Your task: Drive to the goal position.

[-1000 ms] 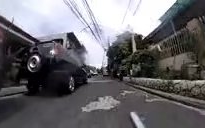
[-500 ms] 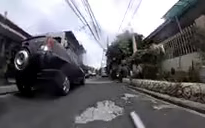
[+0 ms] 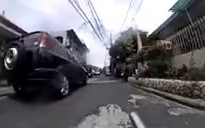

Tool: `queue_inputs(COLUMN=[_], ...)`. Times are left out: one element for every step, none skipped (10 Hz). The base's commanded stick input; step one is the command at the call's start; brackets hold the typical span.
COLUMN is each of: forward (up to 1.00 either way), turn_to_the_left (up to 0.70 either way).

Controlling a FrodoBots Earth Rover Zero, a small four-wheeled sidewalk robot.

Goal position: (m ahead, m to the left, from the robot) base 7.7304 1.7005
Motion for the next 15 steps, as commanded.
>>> queue_inputs(forward=[0.70,0.70,0.70,0.70,0.70,0.70,0.70,0.70,0.70,0.70,0.70,0.70,0.70,0.70,0.70], turn_to_the_left=[-0.28,-0.12,-0.03,0.00,0.00,-0.01,-0.04,-0.34,-0.35,-0.25,-0.10,0.00,0.00,0.00,0.00])
